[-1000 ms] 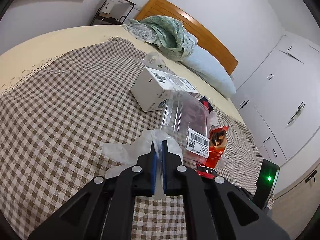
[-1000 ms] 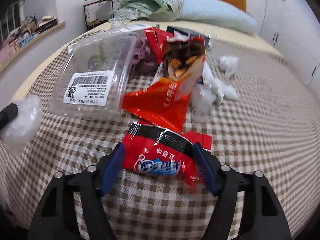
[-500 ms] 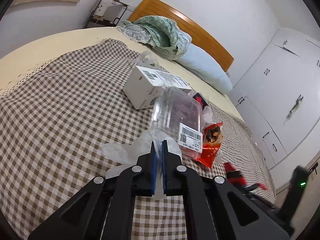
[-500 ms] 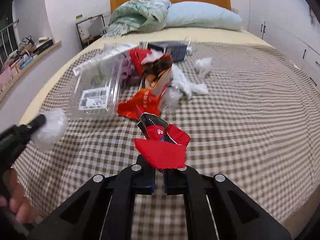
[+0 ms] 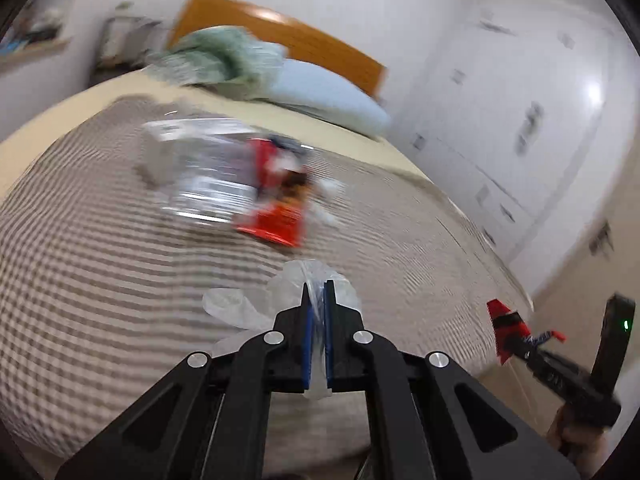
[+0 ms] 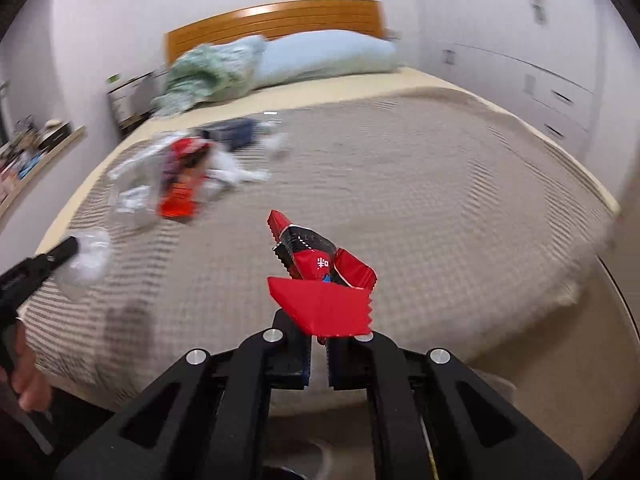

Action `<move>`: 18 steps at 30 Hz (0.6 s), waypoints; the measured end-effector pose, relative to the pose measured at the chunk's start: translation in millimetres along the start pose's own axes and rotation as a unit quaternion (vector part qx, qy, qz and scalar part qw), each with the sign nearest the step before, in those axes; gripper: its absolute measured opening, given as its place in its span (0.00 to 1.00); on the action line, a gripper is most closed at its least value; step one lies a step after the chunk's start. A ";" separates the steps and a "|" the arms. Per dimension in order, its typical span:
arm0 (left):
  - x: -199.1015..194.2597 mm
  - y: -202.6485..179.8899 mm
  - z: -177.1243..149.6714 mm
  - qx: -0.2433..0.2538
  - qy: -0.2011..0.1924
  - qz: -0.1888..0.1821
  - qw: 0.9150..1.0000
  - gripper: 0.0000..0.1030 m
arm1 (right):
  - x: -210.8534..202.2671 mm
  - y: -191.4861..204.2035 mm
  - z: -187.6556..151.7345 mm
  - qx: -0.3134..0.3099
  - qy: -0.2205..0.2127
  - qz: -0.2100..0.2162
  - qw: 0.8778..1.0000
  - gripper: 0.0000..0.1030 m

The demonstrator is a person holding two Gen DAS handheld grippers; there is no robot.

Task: Collect trash
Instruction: 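Drop the red bag and plastic bag into the wastebasket with both grippers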

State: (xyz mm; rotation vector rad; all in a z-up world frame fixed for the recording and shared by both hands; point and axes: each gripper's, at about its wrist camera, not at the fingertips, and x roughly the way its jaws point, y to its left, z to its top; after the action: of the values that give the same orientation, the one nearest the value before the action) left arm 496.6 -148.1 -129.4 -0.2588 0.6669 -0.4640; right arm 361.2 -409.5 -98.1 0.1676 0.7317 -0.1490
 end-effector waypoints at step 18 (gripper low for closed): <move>144.4 -255.6 -186.7 0.206 0.267 -0.103 0.936 0.02 | 64.9 -226.9 -249.7 0.192 0.204 -0.107 0.954 0.08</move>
State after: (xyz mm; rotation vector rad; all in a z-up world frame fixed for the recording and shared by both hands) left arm 391.6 -456.2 -252.5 0.2114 1.0566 -0.8775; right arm 202.6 -585.0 -347.2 0.5022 1.1290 -0.4744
